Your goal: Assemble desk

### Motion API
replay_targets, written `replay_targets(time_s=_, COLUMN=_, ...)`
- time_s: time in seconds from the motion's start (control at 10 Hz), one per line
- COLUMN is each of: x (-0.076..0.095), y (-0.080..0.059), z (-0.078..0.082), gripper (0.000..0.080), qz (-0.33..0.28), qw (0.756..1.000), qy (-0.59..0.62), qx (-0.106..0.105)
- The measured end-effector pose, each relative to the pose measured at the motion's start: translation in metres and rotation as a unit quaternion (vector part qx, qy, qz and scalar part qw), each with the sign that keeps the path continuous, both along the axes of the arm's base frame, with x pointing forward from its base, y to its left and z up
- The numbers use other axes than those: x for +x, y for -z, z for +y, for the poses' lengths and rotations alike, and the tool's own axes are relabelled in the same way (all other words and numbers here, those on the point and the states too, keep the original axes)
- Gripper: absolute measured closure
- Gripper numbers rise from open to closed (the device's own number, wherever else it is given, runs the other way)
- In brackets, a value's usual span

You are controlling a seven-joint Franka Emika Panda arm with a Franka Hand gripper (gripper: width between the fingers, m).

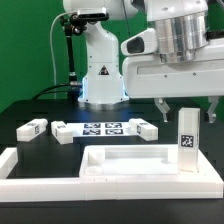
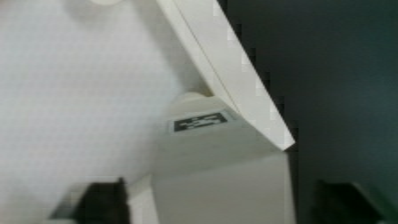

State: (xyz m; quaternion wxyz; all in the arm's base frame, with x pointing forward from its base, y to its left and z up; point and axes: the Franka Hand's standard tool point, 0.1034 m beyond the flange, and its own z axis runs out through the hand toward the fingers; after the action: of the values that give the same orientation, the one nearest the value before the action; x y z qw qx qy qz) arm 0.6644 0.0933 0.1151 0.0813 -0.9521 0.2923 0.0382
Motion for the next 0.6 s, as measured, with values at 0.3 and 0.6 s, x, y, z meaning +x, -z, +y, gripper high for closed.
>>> replay_targets(time_s=0.3, x=-0.0008, y=0.0007, z=-0.0002, gripper=0.0508, qz=0.021, qw=0.994, qy=0.108, qx=-0.003)
replay_targets(time_s=0.6, x=0.0009, y=0.002, z=-0.0023, gripper=0.0508, qz=0.039, qw=0.966, qy=0.255, qx=0.006)
